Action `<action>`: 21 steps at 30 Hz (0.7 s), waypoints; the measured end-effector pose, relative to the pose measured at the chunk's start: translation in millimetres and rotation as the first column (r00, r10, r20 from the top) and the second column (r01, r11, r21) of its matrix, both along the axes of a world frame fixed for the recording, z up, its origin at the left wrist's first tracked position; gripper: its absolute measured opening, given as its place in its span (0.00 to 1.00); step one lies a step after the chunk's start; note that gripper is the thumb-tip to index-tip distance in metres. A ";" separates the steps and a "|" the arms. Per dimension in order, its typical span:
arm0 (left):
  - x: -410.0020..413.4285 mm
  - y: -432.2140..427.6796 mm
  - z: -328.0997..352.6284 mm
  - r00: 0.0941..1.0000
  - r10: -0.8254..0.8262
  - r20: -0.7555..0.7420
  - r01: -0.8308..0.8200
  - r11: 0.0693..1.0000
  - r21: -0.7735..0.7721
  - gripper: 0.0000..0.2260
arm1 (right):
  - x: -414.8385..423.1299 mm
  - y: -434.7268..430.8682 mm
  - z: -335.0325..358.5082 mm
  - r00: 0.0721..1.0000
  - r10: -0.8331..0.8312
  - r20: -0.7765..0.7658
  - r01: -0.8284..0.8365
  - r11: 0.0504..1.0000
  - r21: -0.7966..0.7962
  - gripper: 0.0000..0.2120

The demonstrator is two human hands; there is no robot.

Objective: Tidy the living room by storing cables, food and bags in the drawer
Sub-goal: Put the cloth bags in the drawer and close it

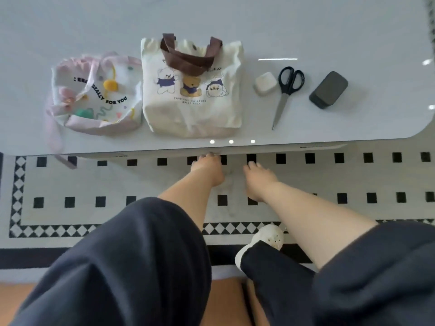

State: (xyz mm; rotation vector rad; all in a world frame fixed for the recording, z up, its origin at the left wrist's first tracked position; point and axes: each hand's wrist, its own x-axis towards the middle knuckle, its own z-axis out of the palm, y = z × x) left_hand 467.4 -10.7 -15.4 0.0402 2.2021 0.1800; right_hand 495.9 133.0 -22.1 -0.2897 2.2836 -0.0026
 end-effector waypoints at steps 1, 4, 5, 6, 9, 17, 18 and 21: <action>-1.8 -7.3 -13.9 0.999 0.019 -0.032 -0.019 1.000 0.018 0.25 | -5.6 -6.5 -11.9 1.000 -0.006 -0.019 0.006 1.000 -0.006 0.24; -0.8 -21.9 -57.7 0.997 0.012 -0.080 -0.005 0.996 0.089 0.31 | -23.7 -18.0 -42.5 0.991 -0.033 -0.129 0.029 0.999 -0.033 0.22; -0.4 -22.9 -73.4 0.996 -0.007 -0.084 0.015 0.995 0.098 0.32 | -28.7 -19.2 -54.0 0.983 -0.034 -0.183 0.028 0.999 -0.037 0.22; -0.5 -22.7 -85.1 0.996 -0.011 -0.090 0.020 0.994 0.104 0.32 | -32.3 -18.5 -62.7 0.973 -0.027 -0.230 0.019 0.999 -0.036 0.22; -2.2 -20.0 -109.9 0.982 0.009 -0.186 0.010 0.995 0.104 0.30 | -35.2 -15.5 -84.1 0.952 0.024 -0.305 -0.024 1.000 0.004 0.22; 10.3 -12.0 -112.7 0.920 -0.081 -0.384 0.079 0.997 -0.020 0.18 | -14.1 -6.4 -87.0 0.840 0.022 -0.543 -0.045 0.999 -0.030 0.14; 16.5 -11.3 -112.0 0.913 -0.107 -0.393 0.098 0.994 -0.042 0.18 | -8.7 -7.6 -83.1 0.813 -0.017 -0.582 -0.030 0.997 -0.070 0.13; 43.8 -9.3 -110.9 0.923 -0.130 -0.363 0.112 0.991 -0.072 0.17 | 16.2 -10.8 -75.6 0.738 -0.119 -0.665 0.004 0.985 -0.172 0.15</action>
